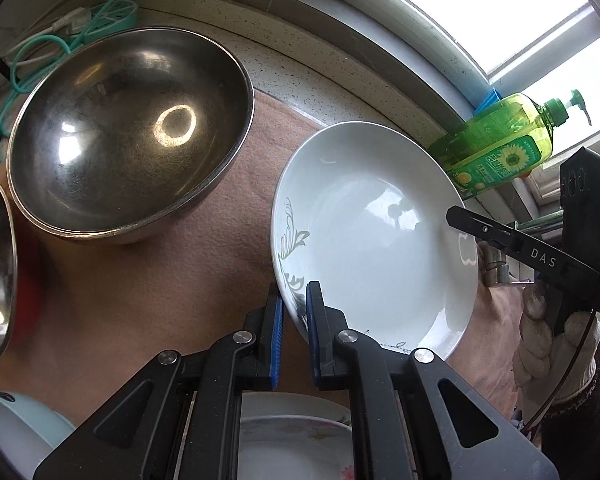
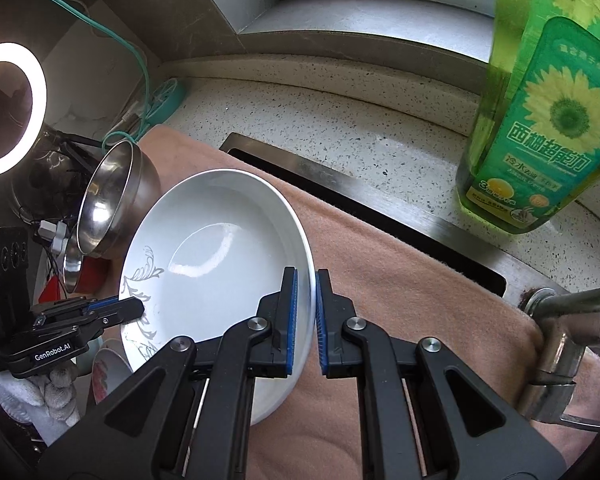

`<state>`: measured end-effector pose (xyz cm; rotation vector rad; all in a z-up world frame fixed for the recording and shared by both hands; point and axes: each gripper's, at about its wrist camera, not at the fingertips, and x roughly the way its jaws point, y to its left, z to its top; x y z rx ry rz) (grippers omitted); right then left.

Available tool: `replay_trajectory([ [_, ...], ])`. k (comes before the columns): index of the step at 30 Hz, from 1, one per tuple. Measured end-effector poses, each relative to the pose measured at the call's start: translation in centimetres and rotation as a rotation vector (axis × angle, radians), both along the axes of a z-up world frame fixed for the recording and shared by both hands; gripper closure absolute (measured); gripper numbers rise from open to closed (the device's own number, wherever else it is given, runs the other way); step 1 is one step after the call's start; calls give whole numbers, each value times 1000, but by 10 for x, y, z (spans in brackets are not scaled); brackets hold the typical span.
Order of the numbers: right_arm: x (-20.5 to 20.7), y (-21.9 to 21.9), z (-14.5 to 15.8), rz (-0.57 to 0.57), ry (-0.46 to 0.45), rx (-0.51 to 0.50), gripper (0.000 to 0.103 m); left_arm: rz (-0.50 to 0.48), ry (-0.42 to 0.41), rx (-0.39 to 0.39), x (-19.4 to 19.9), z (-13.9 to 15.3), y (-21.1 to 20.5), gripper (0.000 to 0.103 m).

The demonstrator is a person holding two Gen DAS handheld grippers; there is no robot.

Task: Organize plates and bowls
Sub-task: 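Lift the leaf-print plate and lower it onto the plate stack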

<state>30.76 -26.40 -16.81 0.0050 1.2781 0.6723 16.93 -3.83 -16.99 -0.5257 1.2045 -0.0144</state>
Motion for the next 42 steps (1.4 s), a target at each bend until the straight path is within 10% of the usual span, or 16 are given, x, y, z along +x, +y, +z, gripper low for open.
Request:
replay_trajectory([
  [16,-80,-23,36,-206,-33,20,95,-224,-48,-10,-17,27,2,94],
  [42,-243,-10,11,-477,46,58,94,-544,-39,9,-64,25,30,94],
])
